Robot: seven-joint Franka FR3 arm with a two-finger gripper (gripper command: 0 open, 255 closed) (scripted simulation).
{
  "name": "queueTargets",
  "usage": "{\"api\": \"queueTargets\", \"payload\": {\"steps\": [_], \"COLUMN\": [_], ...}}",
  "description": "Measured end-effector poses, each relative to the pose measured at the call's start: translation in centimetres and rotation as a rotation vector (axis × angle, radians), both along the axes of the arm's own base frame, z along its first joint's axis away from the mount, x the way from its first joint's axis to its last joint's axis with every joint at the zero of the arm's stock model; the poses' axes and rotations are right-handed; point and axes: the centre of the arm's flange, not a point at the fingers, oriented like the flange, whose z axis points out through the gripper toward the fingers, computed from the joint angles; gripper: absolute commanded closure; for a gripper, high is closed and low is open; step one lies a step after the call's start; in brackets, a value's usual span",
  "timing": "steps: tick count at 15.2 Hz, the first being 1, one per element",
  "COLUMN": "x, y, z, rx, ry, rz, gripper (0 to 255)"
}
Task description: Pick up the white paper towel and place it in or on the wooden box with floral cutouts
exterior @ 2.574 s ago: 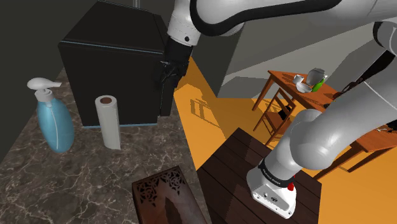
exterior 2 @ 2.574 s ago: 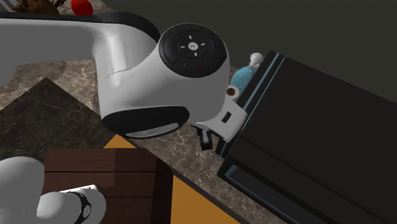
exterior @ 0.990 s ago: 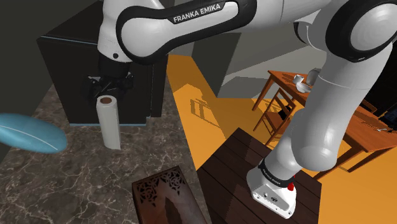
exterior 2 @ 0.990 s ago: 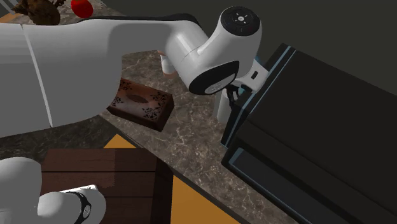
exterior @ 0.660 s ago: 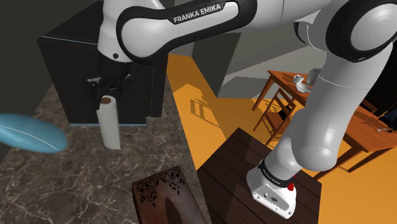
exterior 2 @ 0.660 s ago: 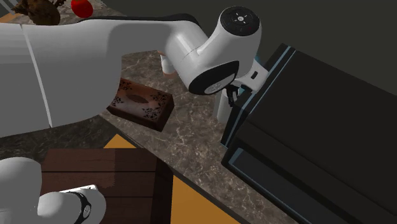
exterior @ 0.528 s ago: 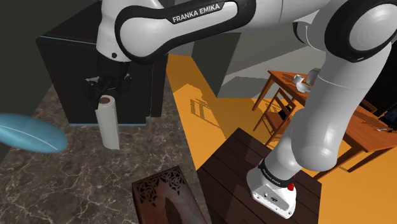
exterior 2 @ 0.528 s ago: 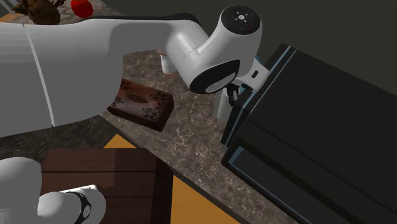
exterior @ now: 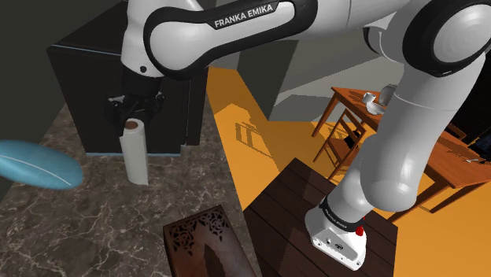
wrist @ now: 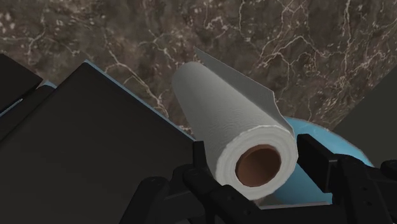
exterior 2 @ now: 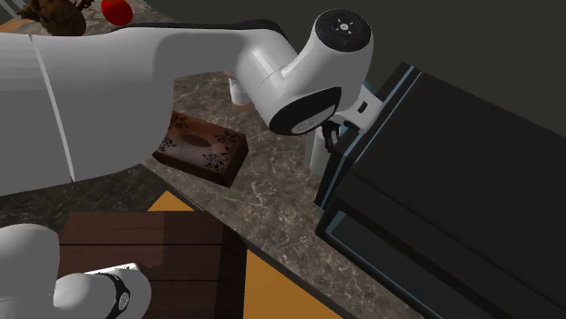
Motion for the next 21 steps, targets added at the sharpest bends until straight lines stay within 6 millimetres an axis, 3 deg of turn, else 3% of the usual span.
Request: {"api": "queueTargets", "payload": {"steps": [7,21], "x": [0.1,-0.1], "y": [0.0,0.1], "z": [2.1,9.6], "rx": [-0.007,-0.008], "ry": [0.020,0.021], "rz": [0.002,0.003], "gripper": [255,255]}}
